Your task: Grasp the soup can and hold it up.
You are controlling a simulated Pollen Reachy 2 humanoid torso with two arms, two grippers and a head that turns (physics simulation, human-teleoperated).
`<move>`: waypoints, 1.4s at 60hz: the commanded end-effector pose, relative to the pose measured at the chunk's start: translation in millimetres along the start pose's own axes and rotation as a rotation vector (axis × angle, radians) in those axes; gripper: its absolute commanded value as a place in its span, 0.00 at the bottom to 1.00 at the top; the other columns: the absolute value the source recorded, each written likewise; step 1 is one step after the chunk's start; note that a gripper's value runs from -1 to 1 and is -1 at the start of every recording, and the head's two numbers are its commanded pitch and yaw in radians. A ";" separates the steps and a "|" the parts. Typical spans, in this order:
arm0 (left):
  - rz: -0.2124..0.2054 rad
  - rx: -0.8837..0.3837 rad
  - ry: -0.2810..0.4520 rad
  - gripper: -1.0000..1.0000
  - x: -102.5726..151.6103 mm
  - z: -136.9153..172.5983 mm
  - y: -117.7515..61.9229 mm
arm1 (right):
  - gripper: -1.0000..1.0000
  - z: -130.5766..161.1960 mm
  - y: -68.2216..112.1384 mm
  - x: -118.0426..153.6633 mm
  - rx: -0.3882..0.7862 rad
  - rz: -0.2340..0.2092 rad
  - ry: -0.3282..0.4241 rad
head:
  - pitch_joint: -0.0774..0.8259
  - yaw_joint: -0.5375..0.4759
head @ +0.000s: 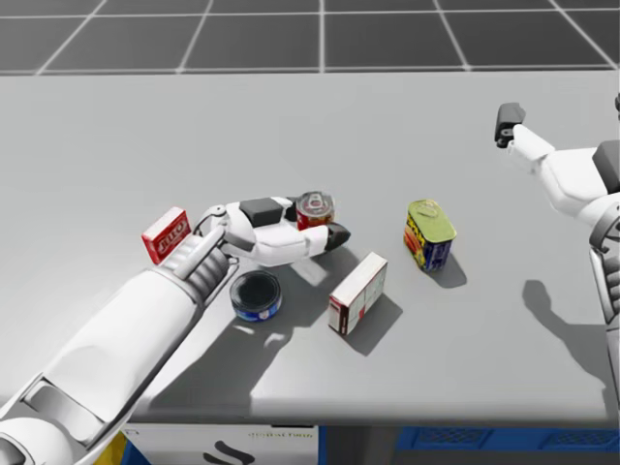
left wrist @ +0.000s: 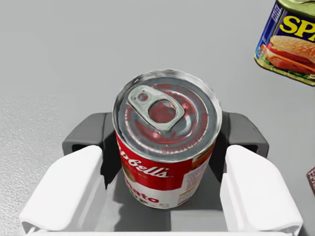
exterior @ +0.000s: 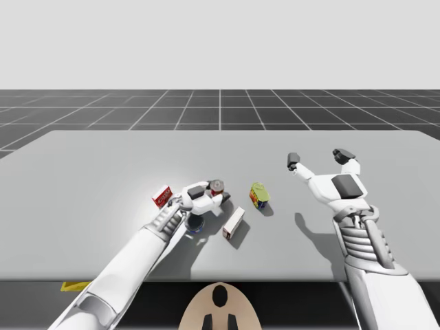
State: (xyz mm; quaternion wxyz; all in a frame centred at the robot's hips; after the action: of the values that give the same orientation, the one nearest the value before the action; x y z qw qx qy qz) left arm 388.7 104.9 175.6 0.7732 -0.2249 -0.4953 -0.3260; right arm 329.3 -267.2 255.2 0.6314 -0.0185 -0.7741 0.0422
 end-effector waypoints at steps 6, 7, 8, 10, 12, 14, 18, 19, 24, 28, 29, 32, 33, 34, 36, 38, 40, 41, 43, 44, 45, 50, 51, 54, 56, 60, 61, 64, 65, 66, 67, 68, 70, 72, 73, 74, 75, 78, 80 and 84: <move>0.053 -0.087 -0.045 0.98 1.4 -21.7 -38.4 | 0.00 -0.1 -0.2 0.9 0.001 0.000 -0.003 | 0.79 0.56; 0.051 -0.088 -0.045 0.99 1.3 -21.6 -38.7 | 0.00 -0.2 -0.2 0.8 0.001 0.000 -0.003 | 0.79 0.56; 0.050 -0.089 -0.044 0.98 1.1 -21.7 -38.8 | 0.00 -0.1 -0.2 0.9 0.001 0.000 -0.004 | 0.79 0.56; 0.048 -0.090 -0.044 0.99 1.0 -21.7 -39.1 | 0.00 -0.1 -0.4 0.9 0.001 0.000 -0.004 | 0.78 0.56; 0.047 -0.091 -0.045 1.00 0.9 -21.7 -39.5 | 0.00 -0.1 -0.4 0.8 0.001 0.000 -0.004 | 0.77 0.56; 0.045 -0.092 -0.044 1.00 1.0 -21.7 -39.9 | 0.00 -0.1 -0.5 0.8 0.000 -0.001 -0.004 | 0.76 0.56; 0.043 -0.095 -0.044 1.00 0.6 -21.8 -40.7 | 0.00 -0.1 -0.5 1.0 0.001 -0.001 -0.004 | 0.70 0.57; 0.042 -0.095 -0.044 1.00 0.2 -21.8 -40.9 | 0.00 0.0 -0.5 1.0 0.000 -0.001 -0.004 | 0.68 0.57; 0.039 -0.097 -0.040 1.00 -1.1 -21.9 -41.9 | 0.00 0.4 -0.5 0.7 -0.001 0.000 -0.004 | 0.58 0.58; 0.039 -0.097 -0.038 1.00 -1.5 -22.0 -42.3 | 0.00 0.1 -0.7 0.5 -0.002 0.000 -0.004 | 0.53 0.58; 0.039 -0.097 -0.037 1.00 -1.5 -22.0 -42.4 | 0.00 0.1 -0.7 0.5 -0.002 0.000 -0.004 | 0.52 0.58; 0.037 -0.097 -0.036 1.00 -1.6 -21.6 -42.9 | 0.00 0.2 -0.6 0.3 -0.002 0.002 -0.004 | 0.49 0.58; 0.037 -0.097 -0.036 1.00 -1.6 -21.5 -43.0 | 0.00 0.1 -0.6 0.3 -0.002 0.002 -0.004 | 0.48 0.58; 0.038 -0.097 -0.036 1.00 -1.4 -21.4 -43.1 | 0.00 0.1 -0.6 0.2 -0.002 0.002 -0.005 | 0.47 0.58; 0.038 -0.097 -0.035 1.00 -1.3 -21.1 -43.2 | 0.00 0.1 -0.7 0.2 -0.002 0.002 -0.005 | 0.45 0.58; 0.036 -0.097 -0.034 1.00 -0.7 -20.6 -43.4 | 0.00 0.1 -0.8 0.1 -0.002 0.002 -0.004 | 0.44 0.58; 0.033 -0.096 -0.034 1.00 -0.2 -20.0 -43.5 | 0.00 0.0 -0.9 0.1 -0.003 0.002 -0.004 | 0.43 0.58; 0.031 -0.095 -0.034 1.00 0.8 -19.3 -43.2 | 0.00 0.1 -1.0 0.1 -0.003 0.001 -0.004 | 0.43 0.58; 0.028 -0.095 -0.035 1.00 2.3 -18.0 -42.8 | 0.00 0.2 -1.0 0.2 -0.003 0.001 -0.005 | 0.42 0.58; 0.026 -0.094 -0.036 1.00 3.2 -17.3 -42.5 | 0.00 0.1 -1.0 0.2 -0.003 0.002 -0.005 | 0.42 0.58; 0.018 -0.088 -0.041 1.00 6.7 -14.9 -40.8 | 0.00 0.0 -1.1 0.1 -0.004 0.002 -0.006 | 0.42 0.58; 0.015 -0.075 -0.067 1.00 20.9 -5.9 -35.5 | 0.00 -0.4 -1.2 -0.7 0.000 0.005 -0.008 | 0.42 0.58; 0.014 -0.073 -0.071 1.00 23.1 -4.4 -34.9 | 0.00 -0.4 -1.1 -0.9 -0.003 0.007 -0.010 | 0.42 0.58; 0.007 -0.068 -0.087 1.00 33.7 2.8 -31.8 | 0.00 -0.7 -1.3 -1.1 -0.005 0.010 -0.015 | 0.42 0.58; -0.002 -0.065 -0.093 1.00 40.1 7.5 -30.2 | 0.00 -0.6 -1.3 -1.0 -0.006 0.010 -0.017 | 0.42 0.58; -0.012 -0.055 -0.114 1.00 53.1 16.5 -28.4 | 0.00 -0.4 -1.4 -0.7 -0.008 0.010 -0.022 | 0.42 0.58; -0.014 -0.054 -0.117 1.00 55.3 18.1 -28.2 | 0.00 -0.3 -1.4 -0.5 -0.008 0.010 -0.023 | 0.42 0.59; -0.029 -0.044 -0.140 1.00 67.1 26.2 -27.2 | 0.00 -0.2 -1.7 0.6 -0.008 -0.002 -0.024 | 0.42 0.59; -0.031 -0.042 -0.144 1.00 69.6 28.0 -27.1 | 0.00 -0.3 -1.8 0.8 -0.010 -0.007 -0.023 | 0.42 0.59; -0.033 -0.041 -0.149 1.00 72.3 29.8 -27.0 | 0.00 -0.4 -1.8 1.1 -0.019 -0.006 -0.025 | 0.42 0.59; -0.041 -0.038 -0.163 1.00 79.7 35.1 -26.7 | 0.00 -0.9 -1.9 1.4 -0.030 -0.008 -0.021 | 0.42 0.59; -0.045 -0.036 -0.167 1.00 82.1 37.0 -26.6 | 0.00 -1.1 -1.8 1.0 -0.024 -0.013 -0.009 | 0.42 0.59; -0.053 -0.033 -0.177 1.00 87.2 40.6 -26.6 | 0.00 -1.4 -1.7 1.2 -0.041 -0.009 -0.014 | 0.41 0.59; -0.060 -0.029 -0.196 1.00 97.1 47.7 -26.6 | 0.00 -2.5 -1.5 1.0 -0.061 -0.008 -0.018 | 0.41 0.59; -0.060 -0.028 -0.202 1.00 99.7 49.5 -26.8 | 0.00 -2.8 -1.0 1.0 -0.068 -0.010 -0.018 | 0.41 0.59; -0.063 -0.026 -0.220 1.00 107.1 54.7 -27.5 | 0.00 -3.8 -0.7 -0.6 -0.080 -0.005 -0.021 | 0.41 0.59; -0.064 -0.025 -0.227 1.00 109.6 56.4 -27.7 | 0.00 -3.9 -0.5 0.0 -0.077 0.001 -0.030 | 0.41 0.59; -0.073 -0.023 -0.260 1.00 121.8 65.1 -30.1 | 0.00 -4.7 1.0 0.0 -0.088 -0.039 -0.026 | 0.41 0.59; -0.080 -0.020 -0.275 1.00 126.9 68.8 -31.2 | 0.00 -5.0 0.9 -0.3 -0.087 -0.036 -0.026 | 0.41 0.59; -0.100 -0.014 -0.322 1.00 143.9 81.2 -35.0 | 0.00 -7.0 -0.1 -2.1 -0.086 -0.044 -0.040 | 0.40 0.59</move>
State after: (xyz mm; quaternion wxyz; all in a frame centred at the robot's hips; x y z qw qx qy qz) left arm 361.0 96.9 283.4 0.7149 -0.2494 -0.5648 -0.3282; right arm 333.6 -267.5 255.6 0.6197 -0.0295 -0.7842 0.0083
